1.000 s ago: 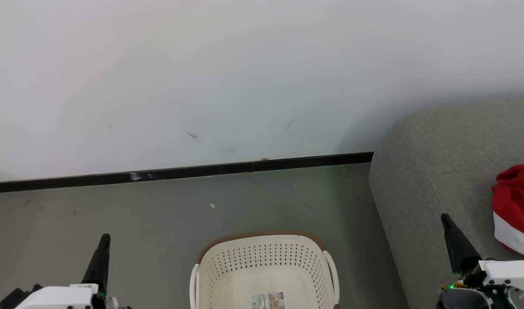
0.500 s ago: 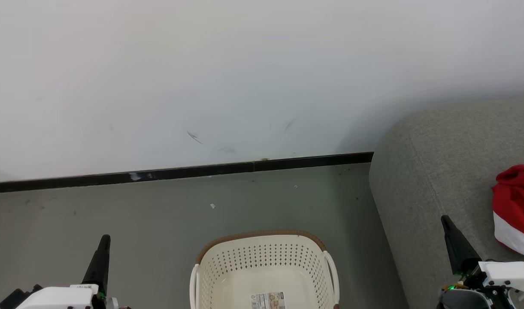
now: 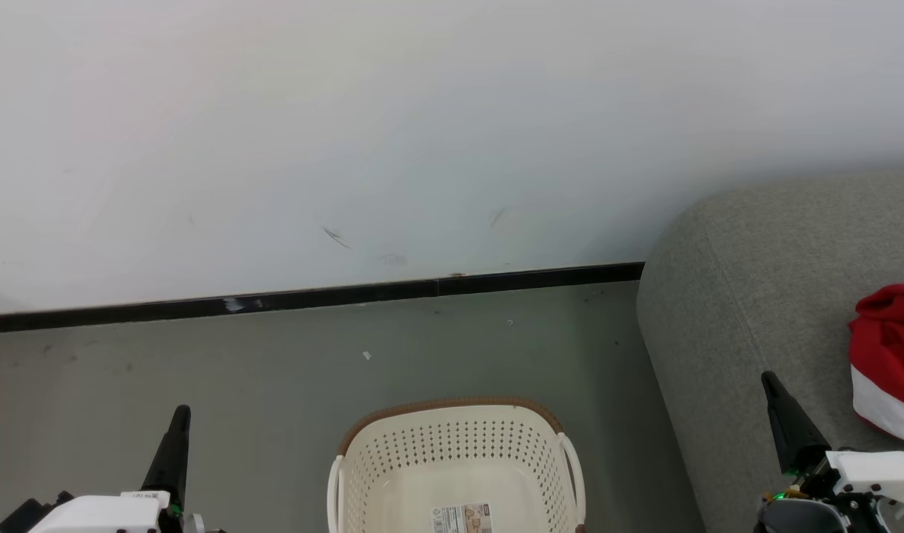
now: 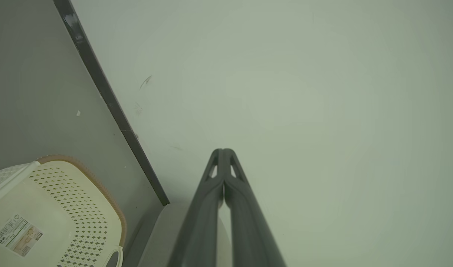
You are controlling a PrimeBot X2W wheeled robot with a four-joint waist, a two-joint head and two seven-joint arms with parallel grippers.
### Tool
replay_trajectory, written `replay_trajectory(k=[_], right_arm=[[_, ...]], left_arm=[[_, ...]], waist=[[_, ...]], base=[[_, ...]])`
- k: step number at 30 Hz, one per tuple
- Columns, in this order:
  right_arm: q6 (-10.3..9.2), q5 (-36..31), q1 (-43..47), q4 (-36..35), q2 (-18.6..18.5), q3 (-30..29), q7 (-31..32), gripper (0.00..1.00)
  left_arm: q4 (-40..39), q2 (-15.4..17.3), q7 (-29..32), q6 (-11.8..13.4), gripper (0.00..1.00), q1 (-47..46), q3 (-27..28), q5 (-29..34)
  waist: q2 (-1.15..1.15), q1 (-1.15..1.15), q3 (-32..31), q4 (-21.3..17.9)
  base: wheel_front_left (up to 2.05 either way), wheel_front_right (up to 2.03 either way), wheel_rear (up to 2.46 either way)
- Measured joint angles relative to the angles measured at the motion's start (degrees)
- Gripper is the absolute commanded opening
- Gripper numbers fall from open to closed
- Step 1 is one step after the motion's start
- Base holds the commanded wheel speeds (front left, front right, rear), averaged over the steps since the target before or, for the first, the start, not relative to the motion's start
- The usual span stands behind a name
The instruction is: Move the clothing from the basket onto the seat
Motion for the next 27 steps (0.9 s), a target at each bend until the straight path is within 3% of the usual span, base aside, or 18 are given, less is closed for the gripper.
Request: replay_trajectory(k=[27], right_arm=[[0.0, -0.1, -0.01, 0.09, 0.03, -0.2, 0.42, 0.0]], left_arm=[[0.22, 0.0, 0.0, -0.16, 0.0, -0.03, 0.0, 0.0]], waist=[[0.0, 0.0, 0.0, 0.0]], base=[[0.0, 0.0, 0.0]])
